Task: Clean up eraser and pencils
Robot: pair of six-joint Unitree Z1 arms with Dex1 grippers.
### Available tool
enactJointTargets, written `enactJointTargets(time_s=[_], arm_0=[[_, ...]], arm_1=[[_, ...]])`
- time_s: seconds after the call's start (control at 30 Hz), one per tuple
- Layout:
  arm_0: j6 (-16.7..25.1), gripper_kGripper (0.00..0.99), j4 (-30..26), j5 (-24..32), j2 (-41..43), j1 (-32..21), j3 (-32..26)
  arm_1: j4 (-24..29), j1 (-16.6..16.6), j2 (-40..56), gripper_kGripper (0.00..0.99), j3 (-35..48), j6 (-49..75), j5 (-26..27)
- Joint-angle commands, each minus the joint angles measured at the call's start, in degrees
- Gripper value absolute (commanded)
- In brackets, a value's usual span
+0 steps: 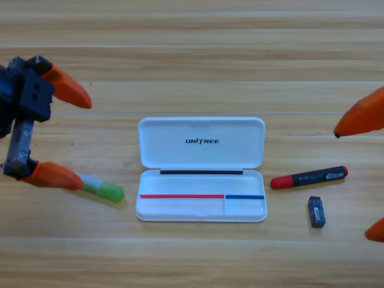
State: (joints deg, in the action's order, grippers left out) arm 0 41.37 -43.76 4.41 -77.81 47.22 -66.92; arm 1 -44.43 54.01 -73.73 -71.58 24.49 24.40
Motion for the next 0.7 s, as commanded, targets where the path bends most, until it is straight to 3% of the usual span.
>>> enactJointTargets(time_s=[0.03,0.33,0.4,0.47,0.53,0.7], arm_0=[[-0.7,0.99,-0.2,0.6,-2.2,1.0,0.9],[-1.0,0.99,-0.1,0.2,-1.6,1.0,0.6],[0.6,0.99,-0.1,-0.8,-1.6,1.0,0.3],[2.6,0.99,-0.4,-1.4,-1.5,1.0,-1.0],[5.0,0.99,-0.5,-4.4,-1.9,0.5,-2.6],[16.0,0.989,-0.6,-5.5,-4.9,-7.5,-4.9]], arm_1=[[0.9,1.5,-2.1,0.969,2.1,-0.3,0.5],[0.9,1.5,1.0,0.971,1.3,-5.1,0.1],[0.8,0.9,3.3,0.971,1.0,-7.1,-0.7],[0.7,-1.3,5.7,0.971,1.0,-9.4,-4.1],[0.1,-2.8,6.3,0.971,0.7,-12.9,-11.0],[-2.5,-5.5,2.6,0.971,0.0,-19.1,-24.7]])
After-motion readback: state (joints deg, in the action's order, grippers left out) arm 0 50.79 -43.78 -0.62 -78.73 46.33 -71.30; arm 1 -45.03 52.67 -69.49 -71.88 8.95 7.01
